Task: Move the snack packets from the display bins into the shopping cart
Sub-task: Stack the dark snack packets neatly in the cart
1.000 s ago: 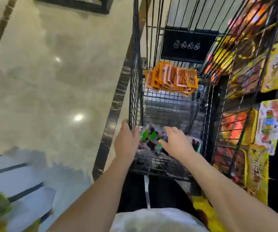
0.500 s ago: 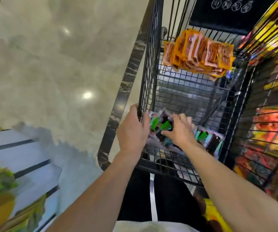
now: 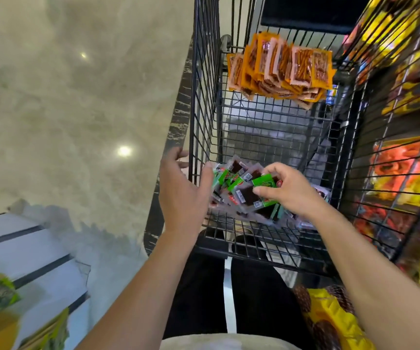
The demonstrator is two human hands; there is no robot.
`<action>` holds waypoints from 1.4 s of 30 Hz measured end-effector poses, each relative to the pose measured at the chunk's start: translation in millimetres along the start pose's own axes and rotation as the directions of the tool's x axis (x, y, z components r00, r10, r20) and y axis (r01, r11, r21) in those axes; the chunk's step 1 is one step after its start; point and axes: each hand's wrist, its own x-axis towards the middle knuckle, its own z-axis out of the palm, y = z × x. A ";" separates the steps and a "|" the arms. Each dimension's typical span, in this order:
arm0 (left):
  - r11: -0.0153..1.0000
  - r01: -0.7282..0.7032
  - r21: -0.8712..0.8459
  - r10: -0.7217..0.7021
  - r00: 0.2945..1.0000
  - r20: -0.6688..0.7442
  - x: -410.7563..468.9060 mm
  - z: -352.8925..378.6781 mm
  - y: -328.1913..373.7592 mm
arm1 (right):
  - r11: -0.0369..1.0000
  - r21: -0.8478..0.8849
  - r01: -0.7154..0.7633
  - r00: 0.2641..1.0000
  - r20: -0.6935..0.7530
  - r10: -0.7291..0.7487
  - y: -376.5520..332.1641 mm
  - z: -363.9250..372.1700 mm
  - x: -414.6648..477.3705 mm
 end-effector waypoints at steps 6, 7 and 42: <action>0.902 -0.429 -0.055 0.432 0.897 0.098 -25.3 -3.0 35.6 | 0.994 0.099 0.046 0.996 0.070 -0.053 -14.2 -42.5 -31.8; 0.914 -0.395 -0.095 0.406 0.879 0.248 -29.0 3.4 41.8 | 0.991 0.119 0.054 0.994 0.091 -0.065 -14.8 -46.0 -35.0; 0.766 0.596 -0.239 -0.389 0.727 0.566 -15.4 75.1 -16.1 | 0.751 -0.659 -0.041 0.991 -0.123 -0.054 59.5 13.9 -6.4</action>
